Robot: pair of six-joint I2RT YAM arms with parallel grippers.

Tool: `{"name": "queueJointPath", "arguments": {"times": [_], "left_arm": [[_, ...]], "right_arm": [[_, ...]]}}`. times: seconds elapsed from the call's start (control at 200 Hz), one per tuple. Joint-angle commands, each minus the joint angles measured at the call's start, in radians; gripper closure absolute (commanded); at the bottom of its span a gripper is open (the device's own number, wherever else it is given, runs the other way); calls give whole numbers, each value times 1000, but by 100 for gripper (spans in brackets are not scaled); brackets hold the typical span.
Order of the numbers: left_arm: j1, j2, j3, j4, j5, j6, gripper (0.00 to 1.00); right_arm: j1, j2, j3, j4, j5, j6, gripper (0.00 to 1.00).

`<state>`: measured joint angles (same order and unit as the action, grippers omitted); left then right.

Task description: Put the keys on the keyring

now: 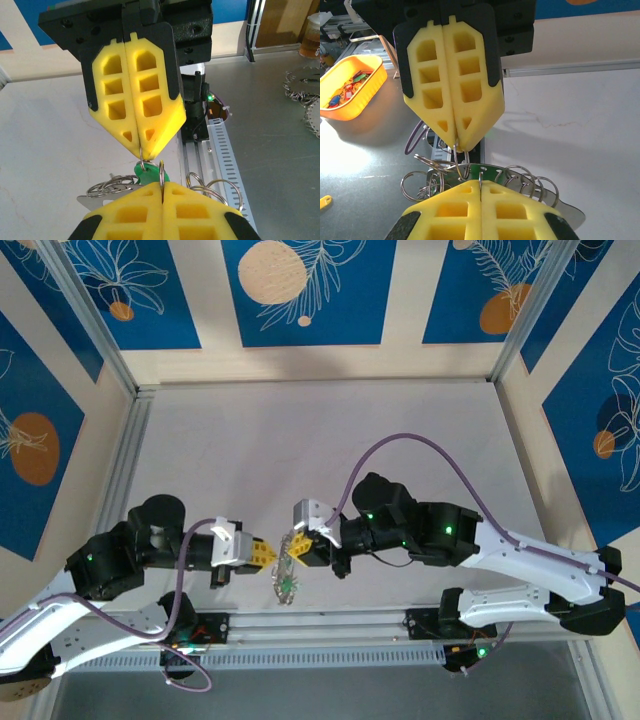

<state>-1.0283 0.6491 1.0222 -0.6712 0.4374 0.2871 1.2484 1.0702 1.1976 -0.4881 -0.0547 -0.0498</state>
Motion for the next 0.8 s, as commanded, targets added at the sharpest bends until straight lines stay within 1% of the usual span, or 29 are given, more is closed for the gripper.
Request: {"name": "queueJointPath", "arguments": {"times": [0.0,0.4,0.795], "left_arm": [[-12,-10,-7,48,23,2,100],[-10,-35,-15,56,12,1,100],[-9,-37,-16,58,16,-1,100]], "right_arm": [[7,-3,31,-9,9,-19,100],[26,-35,9,-24,32,2,100],[56,-10,27,-35,36,-10,100]]}}
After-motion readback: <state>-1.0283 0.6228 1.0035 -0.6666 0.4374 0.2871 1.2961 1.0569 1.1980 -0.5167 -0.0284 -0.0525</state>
